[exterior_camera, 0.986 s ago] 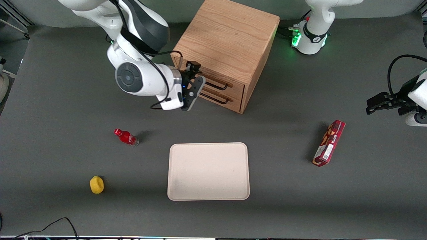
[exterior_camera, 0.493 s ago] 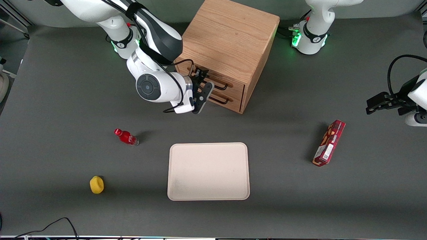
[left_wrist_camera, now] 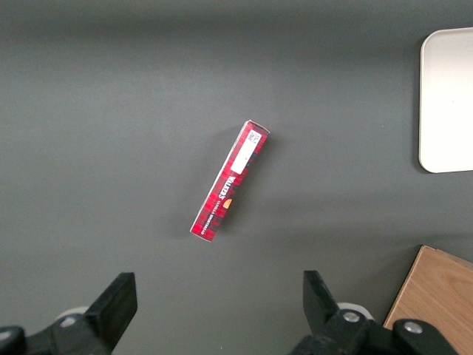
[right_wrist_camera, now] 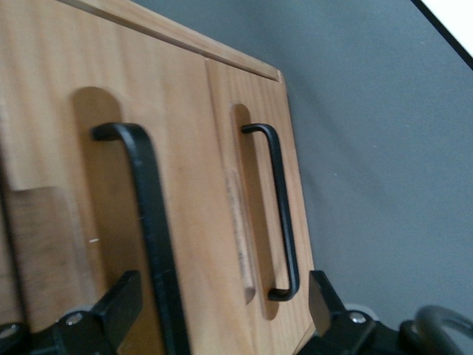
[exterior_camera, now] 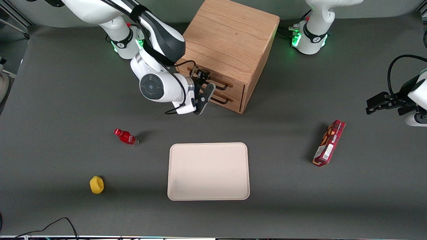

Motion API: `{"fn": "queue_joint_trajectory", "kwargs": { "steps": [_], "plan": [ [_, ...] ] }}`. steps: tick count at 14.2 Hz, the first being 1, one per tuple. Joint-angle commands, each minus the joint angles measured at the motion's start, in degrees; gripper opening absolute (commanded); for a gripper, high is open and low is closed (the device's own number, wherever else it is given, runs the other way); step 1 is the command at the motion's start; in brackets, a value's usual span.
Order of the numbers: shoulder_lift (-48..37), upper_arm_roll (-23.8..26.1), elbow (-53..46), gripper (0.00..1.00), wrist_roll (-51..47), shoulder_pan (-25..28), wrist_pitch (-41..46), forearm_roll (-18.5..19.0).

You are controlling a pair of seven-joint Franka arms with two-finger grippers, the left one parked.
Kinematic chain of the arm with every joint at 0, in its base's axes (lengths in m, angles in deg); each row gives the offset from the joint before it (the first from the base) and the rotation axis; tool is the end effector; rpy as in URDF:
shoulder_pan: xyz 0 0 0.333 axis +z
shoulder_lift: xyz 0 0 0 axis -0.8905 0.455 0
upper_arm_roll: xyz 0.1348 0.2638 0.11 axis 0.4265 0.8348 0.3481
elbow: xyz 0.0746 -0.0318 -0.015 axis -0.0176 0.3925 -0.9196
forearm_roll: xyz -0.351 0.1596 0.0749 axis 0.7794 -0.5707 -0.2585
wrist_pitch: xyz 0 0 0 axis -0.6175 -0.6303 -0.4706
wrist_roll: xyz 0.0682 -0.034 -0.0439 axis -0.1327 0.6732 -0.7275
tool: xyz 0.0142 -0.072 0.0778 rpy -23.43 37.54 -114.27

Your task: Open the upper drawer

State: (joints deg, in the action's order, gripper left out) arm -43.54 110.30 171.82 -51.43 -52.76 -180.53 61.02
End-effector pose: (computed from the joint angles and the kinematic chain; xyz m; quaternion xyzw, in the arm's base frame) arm 0.4926 0.4169 0.3721 -0.8640 -0.4246 0.1352 0.2345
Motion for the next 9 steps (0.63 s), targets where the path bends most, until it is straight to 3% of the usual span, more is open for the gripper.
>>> {"fn": "queue_joint_trajectory", "kwargs": {
  "steps": [1, 7, 9],
  "plan": [
    [3.1, 0.2, -1.2, 1.00, 1.1, 0.3, -1.7, 3.0],
    [5.5, -0.6, -5.3, 1.00, 0.7, -0.1, -1.6, 3.8],
    [8.2, -1.1, -10.1, 1.00, 0.8, -0.7, 0.0, 6.5]
  ]
}}
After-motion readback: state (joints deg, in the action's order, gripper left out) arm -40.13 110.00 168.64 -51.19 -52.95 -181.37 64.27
